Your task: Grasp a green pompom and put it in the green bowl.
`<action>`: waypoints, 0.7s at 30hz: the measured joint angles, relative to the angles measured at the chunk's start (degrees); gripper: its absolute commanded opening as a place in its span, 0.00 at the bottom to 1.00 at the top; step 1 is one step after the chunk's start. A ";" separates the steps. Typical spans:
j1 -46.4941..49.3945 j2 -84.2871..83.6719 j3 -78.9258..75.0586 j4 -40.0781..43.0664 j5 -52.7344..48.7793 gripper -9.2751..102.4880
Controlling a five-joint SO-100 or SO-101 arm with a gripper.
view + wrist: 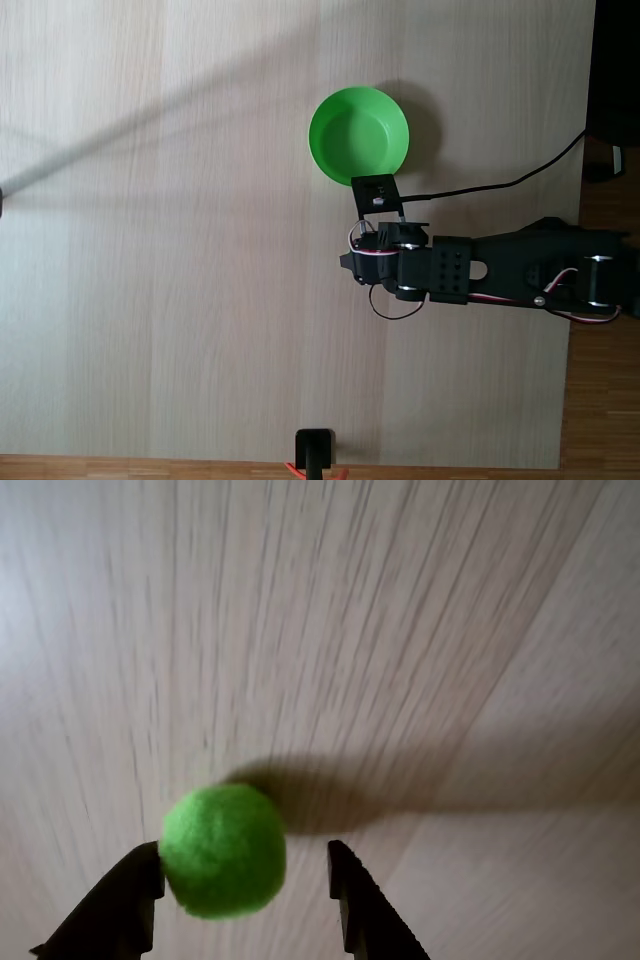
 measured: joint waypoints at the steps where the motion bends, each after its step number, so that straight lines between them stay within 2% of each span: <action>1: 0.00 -0.44 0.00 -0.18 0.00 0.26; 21: 0.53 -3.16 -1.67 0.26 0.00 0.25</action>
